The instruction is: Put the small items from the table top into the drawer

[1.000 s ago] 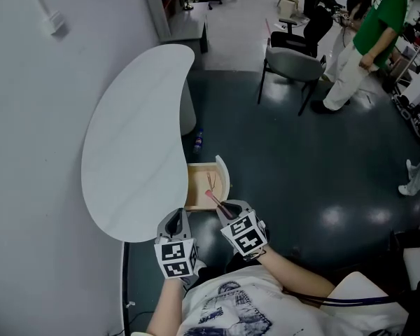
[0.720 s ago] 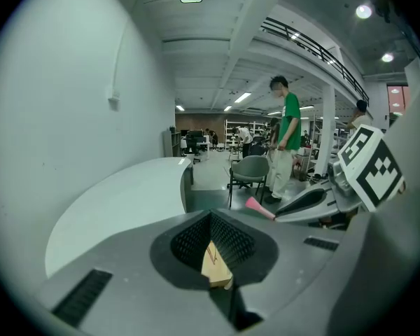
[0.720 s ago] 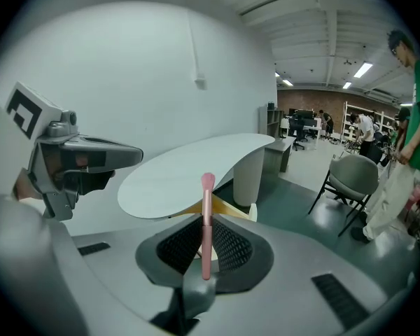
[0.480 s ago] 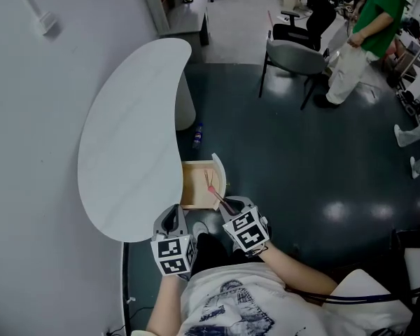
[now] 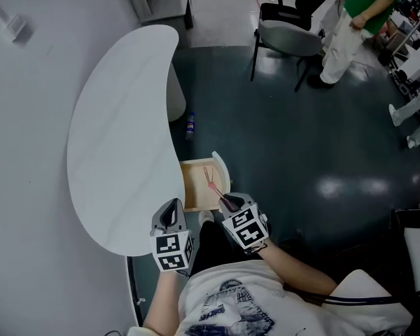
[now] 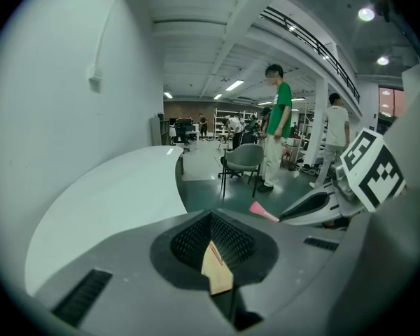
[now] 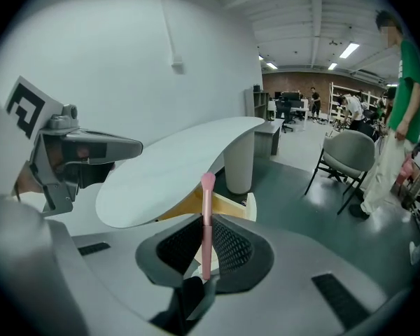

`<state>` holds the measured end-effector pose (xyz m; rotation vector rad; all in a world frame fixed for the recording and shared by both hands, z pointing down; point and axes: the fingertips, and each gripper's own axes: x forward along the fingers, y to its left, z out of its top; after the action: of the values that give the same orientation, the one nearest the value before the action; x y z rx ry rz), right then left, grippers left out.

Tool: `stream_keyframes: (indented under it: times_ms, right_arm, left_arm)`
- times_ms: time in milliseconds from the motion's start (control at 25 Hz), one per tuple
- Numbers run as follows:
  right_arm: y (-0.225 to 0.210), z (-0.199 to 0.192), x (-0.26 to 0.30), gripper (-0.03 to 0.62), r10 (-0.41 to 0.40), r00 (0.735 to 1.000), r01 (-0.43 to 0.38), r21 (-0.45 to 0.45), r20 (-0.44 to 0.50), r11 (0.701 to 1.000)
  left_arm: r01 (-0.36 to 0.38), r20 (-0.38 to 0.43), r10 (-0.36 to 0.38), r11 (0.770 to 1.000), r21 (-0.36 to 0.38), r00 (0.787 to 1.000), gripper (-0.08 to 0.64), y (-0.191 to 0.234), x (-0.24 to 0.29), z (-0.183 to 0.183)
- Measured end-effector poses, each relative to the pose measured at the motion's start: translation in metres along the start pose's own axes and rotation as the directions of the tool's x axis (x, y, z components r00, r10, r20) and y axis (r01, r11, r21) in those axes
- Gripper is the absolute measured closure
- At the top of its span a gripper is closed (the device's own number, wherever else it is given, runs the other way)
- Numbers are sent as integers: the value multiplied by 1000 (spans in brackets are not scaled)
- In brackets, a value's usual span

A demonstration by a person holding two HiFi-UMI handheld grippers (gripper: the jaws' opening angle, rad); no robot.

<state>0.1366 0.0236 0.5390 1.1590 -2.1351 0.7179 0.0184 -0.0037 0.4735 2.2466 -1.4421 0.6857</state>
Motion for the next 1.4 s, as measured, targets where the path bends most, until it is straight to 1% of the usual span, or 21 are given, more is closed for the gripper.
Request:
stream_keyframes:
  times_ms: [320,480,680,880,1080,1280,1400]
  right_arm:
    - [-14,1,49,532,-52,996,57,55,-77,997]
    - [-18,-1,79,532,-82,991,90,78,-107,993]
    - [-19,-3,107,532,-95,986,111,118,-136,987]
    - [-26,-3,135,532,-97,984,117,134,-149,984]
    - [-31,-16,158,532,-88,980,117,161,-179,980]
    - [-37,-25,186,532,-81,977,115,168,-198,979]
    - [-37,-31,199,532,-79,975,117,179,-207,977]
  left_arm:
    - [86,-54,-84,996,28,995,526,31,54,1]
    - [127,-74,-124,991,33,990,526,45,79,-3]
    - [171,-106,-166,984,46,981,526,58,104,-10]
    - [194,-129,-186,980,49,974,526,70,130,-16]
    - [193,-144,-186,980,42,972,526,74,143,-29]
    - [193,-143,-182,979,65,973,526,76,159,-33]
    - [184,-141,-169,978,95,975,526,82,166,-36]
